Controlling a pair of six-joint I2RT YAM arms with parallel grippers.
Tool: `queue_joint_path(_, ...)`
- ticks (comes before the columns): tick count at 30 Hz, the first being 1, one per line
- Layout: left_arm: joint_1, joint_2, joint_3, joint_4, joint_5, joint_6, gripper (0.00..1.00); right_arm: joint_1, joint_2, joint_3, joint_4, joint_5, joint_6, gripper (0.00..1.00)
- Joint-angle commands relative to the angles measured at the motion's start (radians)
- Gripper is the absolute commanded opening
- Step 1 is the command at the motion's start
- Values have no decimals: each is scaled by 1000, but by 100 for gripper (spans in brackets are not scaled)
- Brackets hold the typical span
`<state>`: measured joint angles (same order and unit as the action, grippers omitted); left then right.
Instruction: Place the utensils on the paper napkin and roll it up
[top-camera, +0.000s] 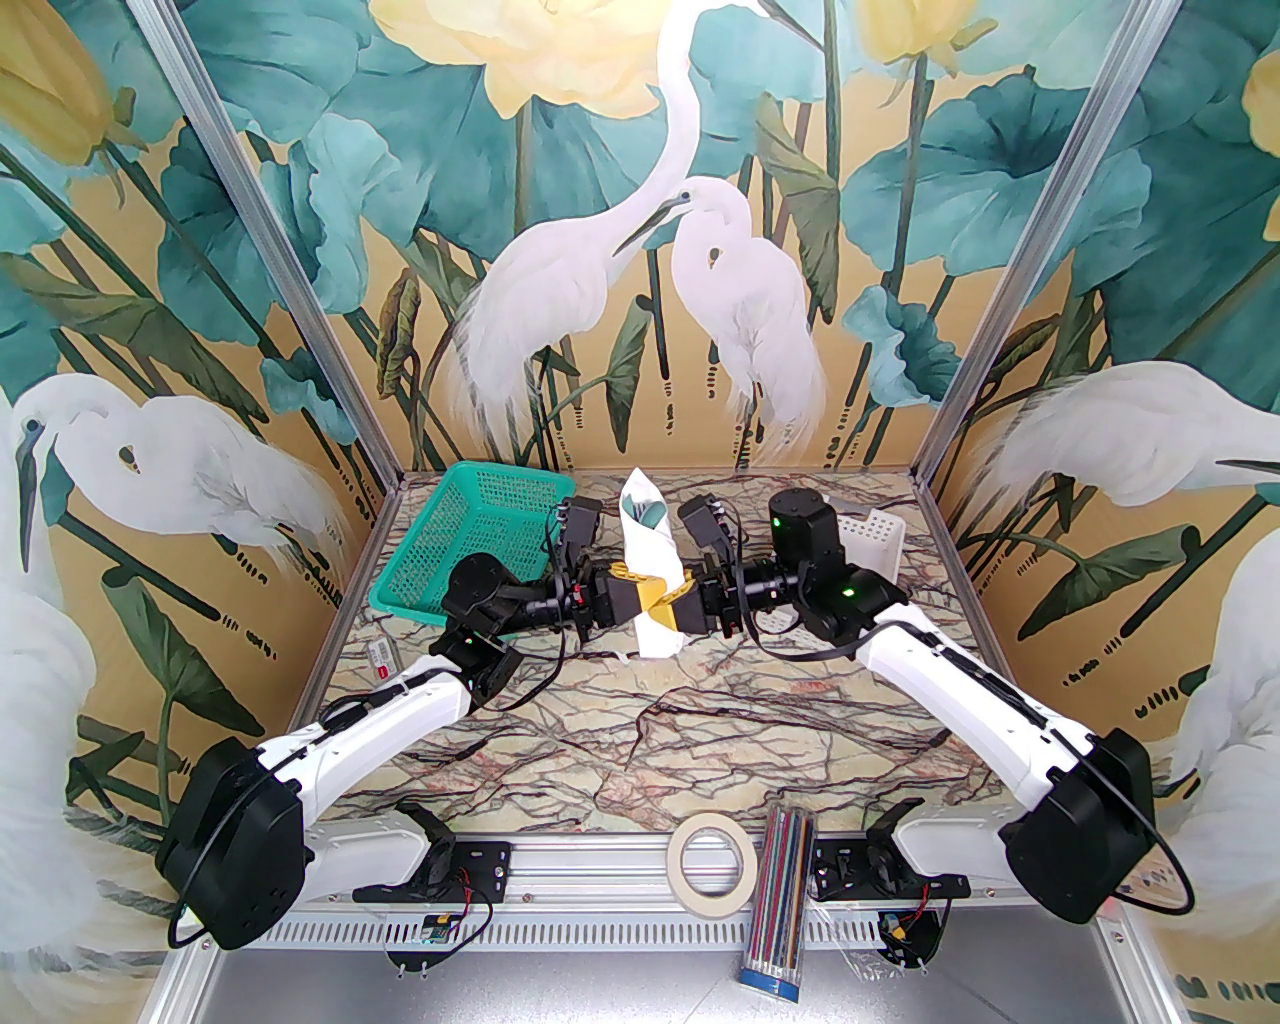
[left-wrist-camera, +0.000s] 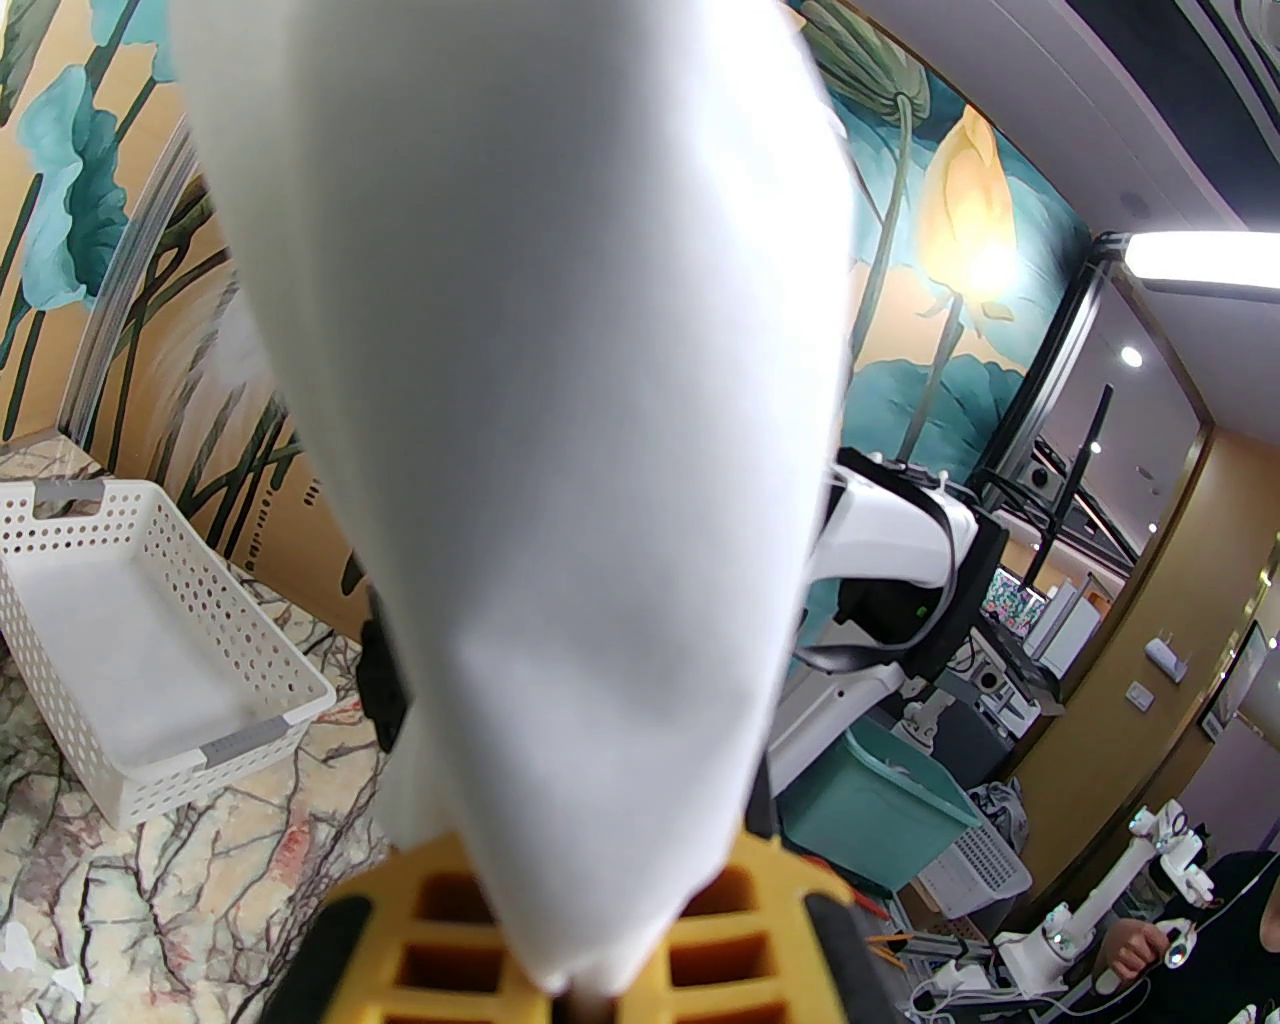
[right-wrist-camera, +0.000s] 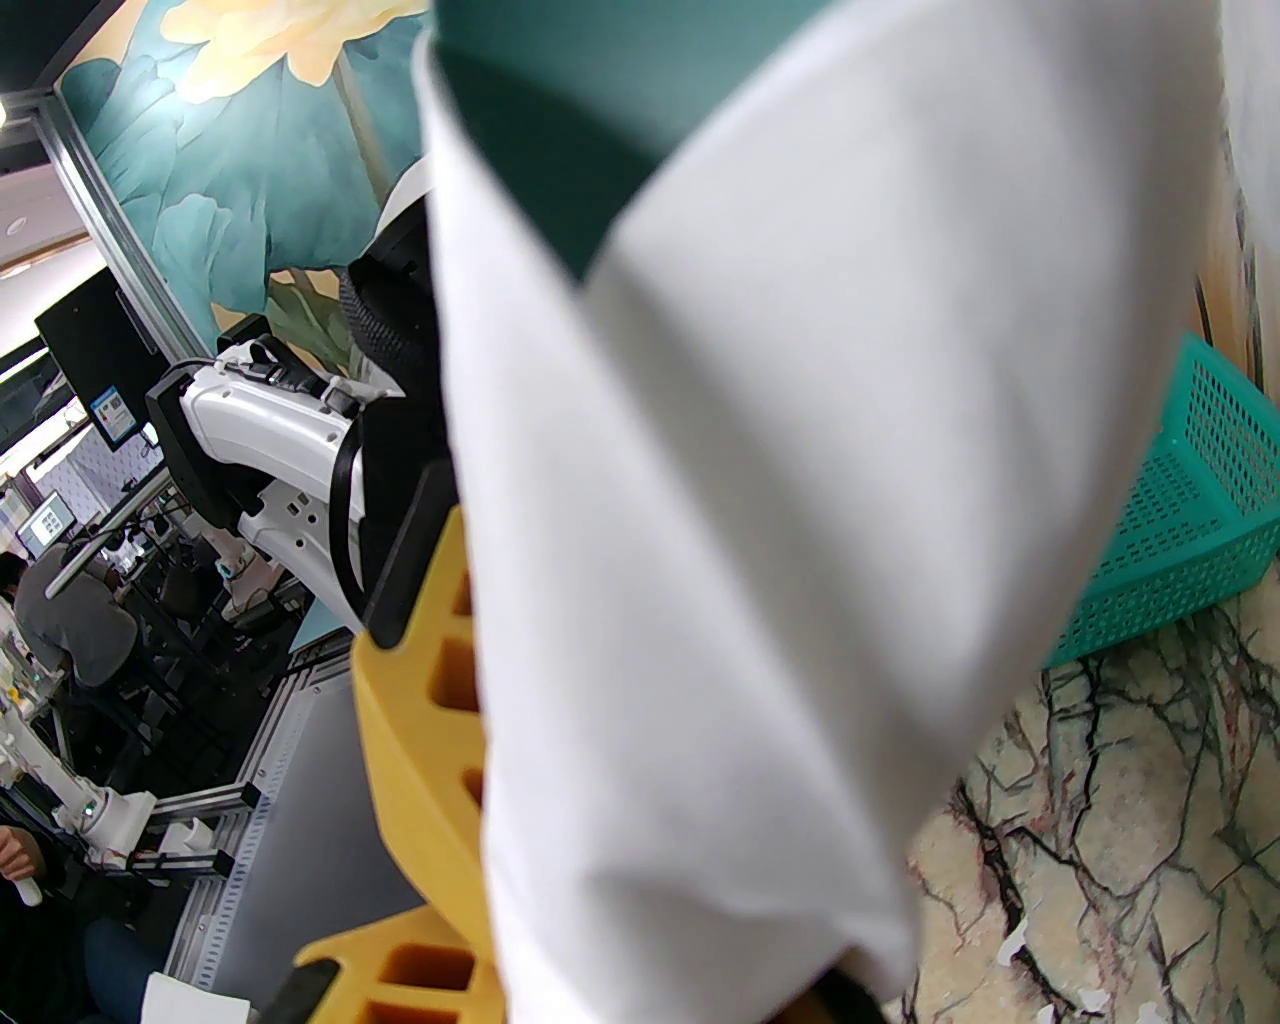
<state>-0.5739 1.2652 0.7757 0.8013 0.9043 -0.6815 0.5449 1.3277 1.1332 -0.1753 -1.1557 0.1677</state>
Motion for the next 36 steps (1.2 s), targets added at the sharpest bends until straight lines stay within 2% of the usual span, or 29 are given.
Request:
queue_joint_path(1,-19,33,19,-20,1,-3,0,29,-18,36,-13,-30,-45,12)
queue_joint_path(7,-8,4,7,-64,-28,22,28,23,-22,30,-63,37,-62,0)
queue_joint_path(13,35,-66,-27,-101,-50,18,50,5,-36,3,-86,93,-63,0)
queue_joint_path(18,62,-114,-36,-204,-135,25,75,5,-33,4,-98,93,-66,0)
queue_joint_path(20,62,-117,-34,-216,-149,27,79,7,-33,4,-93,87,-67,0)
queue_joint_path(28,29,-32,28,-126,-28,-22,81,32,1,28,-93,86,-73,0)
queue_joint_path(36,6,42,87,-24,33,-120,76,52,28,43,-108,91,-97,0)
